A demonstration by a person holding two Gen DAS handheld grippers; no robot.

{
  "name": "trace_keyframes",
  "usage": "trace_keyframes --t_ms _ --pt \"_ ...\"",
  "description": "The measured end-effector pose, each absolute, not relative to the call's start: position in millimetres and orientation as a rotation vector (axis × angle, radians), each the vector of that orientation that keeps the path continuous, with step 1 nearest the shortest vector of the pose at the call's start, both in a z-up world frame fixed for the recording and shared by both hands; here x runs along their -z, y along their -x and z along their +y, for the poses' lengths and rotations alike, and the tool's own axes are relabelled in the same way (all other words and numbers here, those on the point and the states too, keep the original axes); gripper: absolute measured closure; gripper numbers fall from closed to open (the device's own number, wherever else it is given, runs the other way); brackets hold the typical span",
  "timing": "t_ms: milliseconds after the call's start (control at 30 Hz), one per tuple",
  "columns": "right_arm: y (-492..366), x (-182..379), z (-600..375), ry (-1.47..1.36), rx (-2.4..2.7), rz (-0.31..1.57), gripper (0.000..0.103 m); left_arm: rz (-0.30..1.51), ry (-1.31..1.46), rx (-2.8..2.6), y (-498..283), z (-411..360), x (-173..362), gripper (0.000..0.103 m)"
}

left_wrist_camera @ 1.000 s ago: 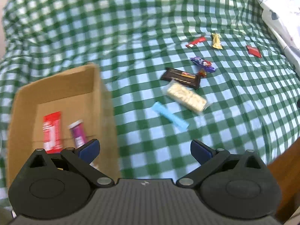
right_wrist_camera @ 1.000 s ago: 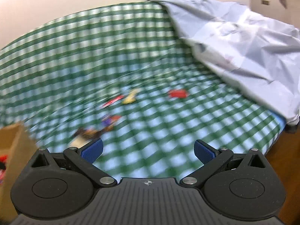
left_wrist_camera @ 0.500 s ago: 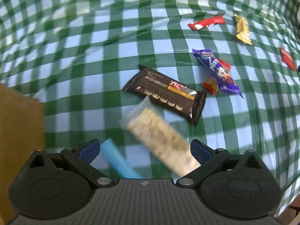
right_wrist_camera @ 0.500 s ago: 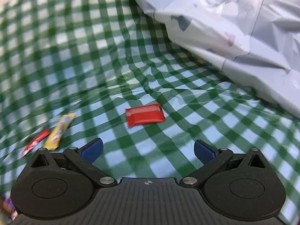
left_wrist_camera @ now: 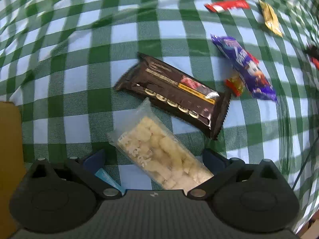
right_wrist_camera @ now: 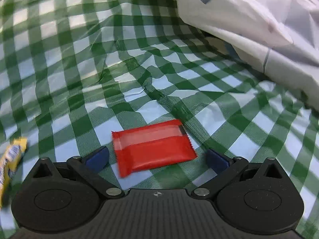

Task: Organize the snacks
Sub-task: 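Grasp the clear cracker pack with the left gripper while the right grasps the red wrapper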

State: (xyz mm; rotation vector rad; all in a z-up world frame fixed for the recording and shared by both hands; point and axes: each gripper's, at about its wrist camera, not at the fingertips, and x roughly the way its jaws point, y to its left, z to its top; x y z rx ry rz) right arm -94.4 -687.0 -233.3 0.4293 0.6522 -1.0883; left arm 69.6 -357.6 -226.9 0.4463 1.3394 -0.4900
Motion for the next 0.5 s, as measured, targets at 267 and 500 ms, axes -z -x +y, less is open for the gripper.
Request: trace_keyframes --t_ms 267,500 --pt "105 209 -652 -0.368 0.998 0.635 0.055 1.211 -0.387 0.522 -71 -337 185 0.063" --pt "137 157 -576 -0.313 0.895 0.572 0.055 1.143 -0.337 0.59 -44 -299 128 0.063"
